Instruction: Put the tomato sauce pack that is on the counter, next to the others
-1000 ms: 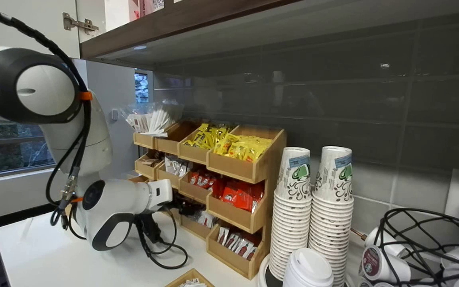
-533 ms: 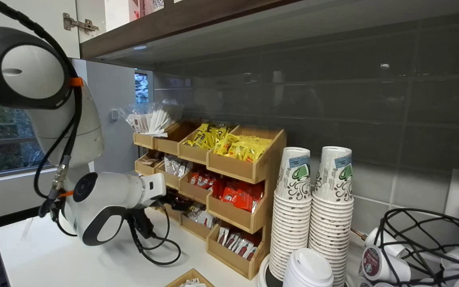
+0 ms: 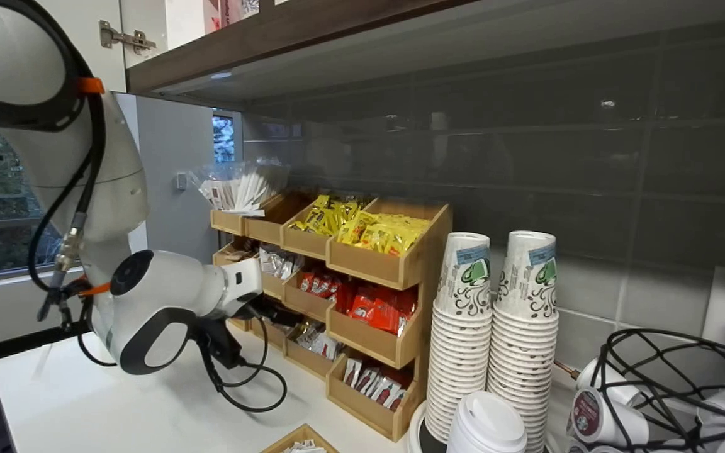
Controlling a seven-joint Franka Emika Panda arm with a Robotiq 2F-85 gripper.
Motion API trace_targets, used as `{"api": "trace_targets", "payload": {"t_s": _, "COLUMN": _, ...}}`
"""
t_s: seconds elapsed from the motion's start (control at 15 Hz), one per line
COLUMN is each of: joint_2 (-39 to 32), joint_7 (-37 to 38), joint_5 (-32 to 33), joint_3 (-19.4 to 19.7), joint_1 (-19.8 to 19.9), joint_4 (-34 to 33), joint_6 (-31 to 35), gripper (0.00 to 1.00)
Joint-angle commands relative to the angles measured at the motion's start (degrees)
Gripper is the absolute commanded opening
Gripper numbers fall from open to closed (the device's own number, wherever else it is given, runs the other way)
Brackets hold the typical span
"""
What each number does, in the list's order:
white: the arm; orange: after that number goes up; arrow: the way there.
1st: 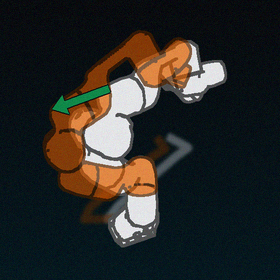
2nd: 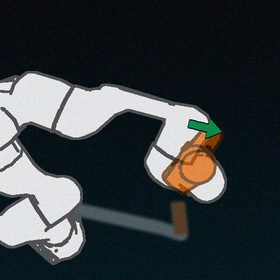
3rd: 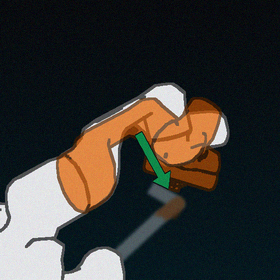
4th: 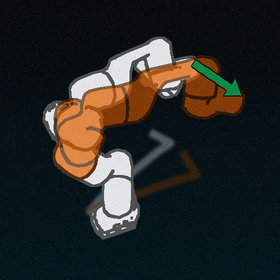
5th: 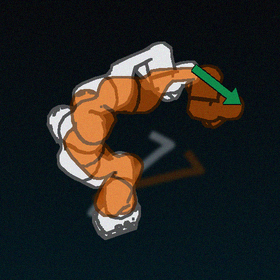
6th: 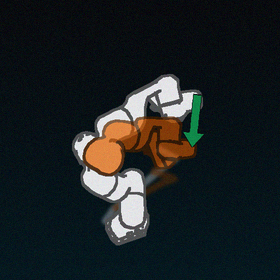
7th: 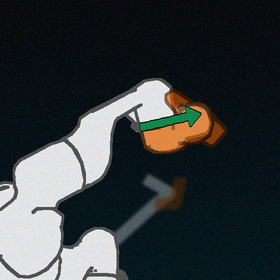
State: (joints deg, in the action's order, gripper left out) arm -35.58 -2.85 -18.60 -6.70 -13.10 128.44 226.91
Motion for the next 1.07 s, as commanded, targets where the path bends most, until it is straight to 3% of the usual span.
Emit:
{"api": "trace_targets", "payload": {"t_s": 0.0, "joint_2": 7.5, "joint_7": -2.2, "joint_5": -0.1, "joint_3": 2.4, "joint_1": -0.7, "joint_4": 6.1, "joint_6": -7.2, "gripper": 1.0}}
{"api": "trace_targets", "payload": {"t_s": 0.4, "joint_2": 15.0, "joint_7": -8.3, "joint_5": -4.1, "joint_3": 6.6, "joint_1": -2.0, "joint_4": 8.6, "joint_6": -19.1, "gripper": 1.0}}
{"api": "trace_targets", "payload": {"t_s": 0.6, "joint_2": 19.4, "joint_7": -11.5, "joint_5": -5.1, "joint_3": 8.6, "joint_1": -2.3, "joint_4": 9.1, "joint_6": -31.9, "gripper": 1.0}}
{"api": "trace_targets", "payload": {"t_s": 1.0, "joint_2": 22.4, "joint_7": -13.7, "joint_5": -5.9, "joint_3": 19.3, "joint_1": -10.7, "joint_4": 9.7, "joint_6": -41.7, "gripper": 1.0}}
